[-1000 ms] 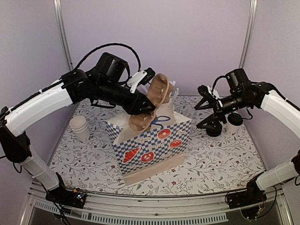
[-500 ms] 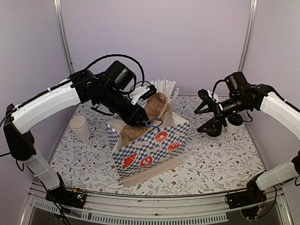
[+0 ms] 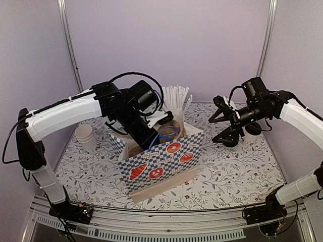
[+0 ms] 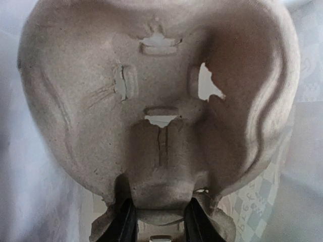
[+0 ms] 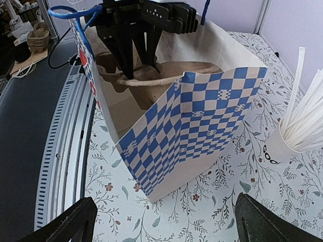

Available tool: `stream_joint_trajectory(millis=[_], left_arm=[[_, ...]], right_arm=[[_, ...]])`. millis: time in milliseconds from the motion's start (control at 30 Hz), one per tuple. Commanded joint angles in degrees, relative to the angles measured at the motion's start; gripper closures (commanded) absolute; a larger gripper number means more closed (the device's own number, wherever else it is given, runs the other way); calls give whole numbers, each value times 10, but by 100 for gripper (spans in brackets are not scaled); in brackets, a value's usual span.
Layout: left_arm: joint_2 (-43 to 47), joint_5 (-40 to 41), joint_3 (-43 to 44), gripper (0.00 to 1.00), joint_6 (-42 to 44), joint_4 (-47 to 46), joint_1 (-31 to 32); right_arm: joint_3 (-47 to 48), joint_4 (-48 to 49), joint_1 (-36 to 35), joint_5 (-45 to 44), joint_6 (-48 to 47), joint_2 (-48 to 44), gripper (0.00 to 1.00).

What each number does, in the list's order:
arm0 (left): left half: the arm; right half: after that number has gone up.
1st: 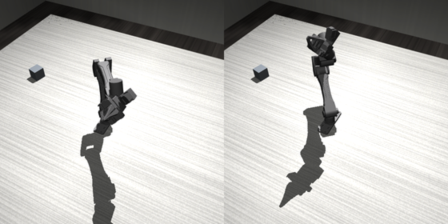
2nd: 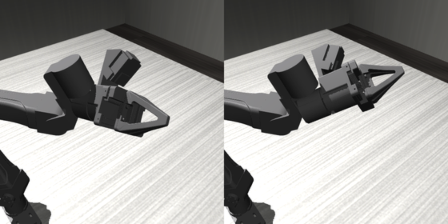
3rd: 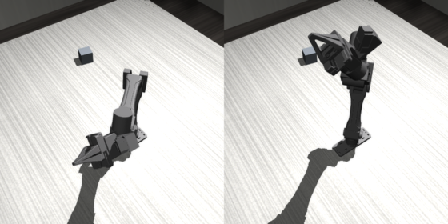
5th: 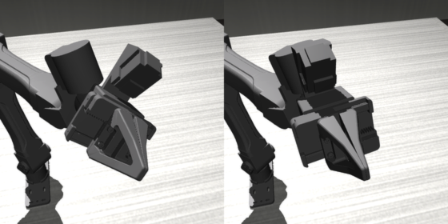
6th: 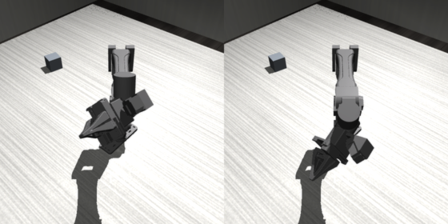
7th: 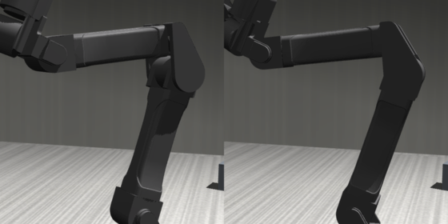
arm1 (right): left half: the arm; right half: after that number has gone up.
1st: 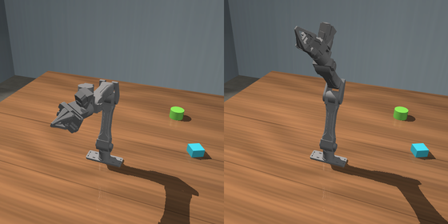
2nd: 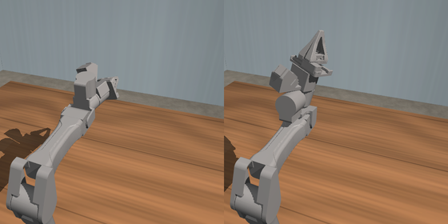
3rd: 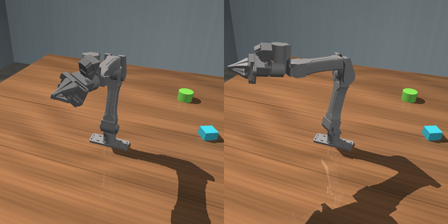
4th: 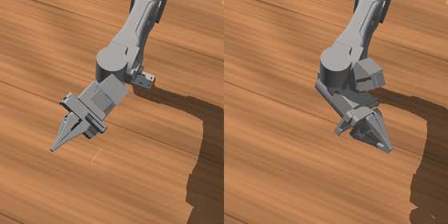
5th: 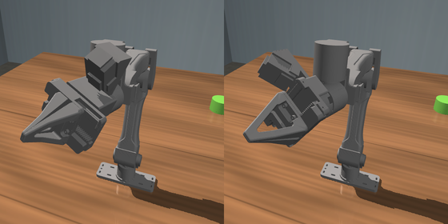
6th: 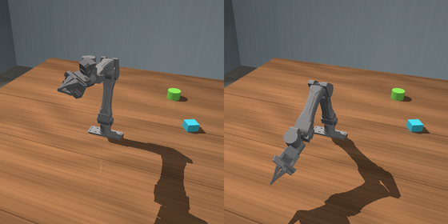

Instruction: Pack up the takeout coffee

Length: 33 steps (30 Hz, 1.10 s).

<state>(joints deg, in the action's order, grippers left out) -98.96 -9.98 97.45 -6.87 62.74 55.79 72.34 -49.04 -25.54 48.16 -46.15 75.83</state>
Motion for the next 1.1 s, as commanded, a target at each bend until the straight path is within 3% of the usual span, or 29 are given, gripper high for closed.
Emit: stream_joint_trajectory(millis=[0, 600, 733, 967, 1067], left_arm=[[-19, 11, -9, 76, -1, 23, 13], [-143, 39, -13, 74, 0, 37, 43], [-165, 42, -16, 69, -4, 35, 47], [-154, 55, -15, 46, -5, 48, 54], [-132, 62, -19, 41, -9, 52, 54]], right_arm=[[-2, -3, -2, 8, -6, 0, 1], [-17, 2, -2, 6, -8, -6, 1], [-20, 3, -2, 5, -9, -8, 1], [-15, 2, -2, 9, -9, -4, 1], [-5, 1, -2, 11, -3, -1, 1]])
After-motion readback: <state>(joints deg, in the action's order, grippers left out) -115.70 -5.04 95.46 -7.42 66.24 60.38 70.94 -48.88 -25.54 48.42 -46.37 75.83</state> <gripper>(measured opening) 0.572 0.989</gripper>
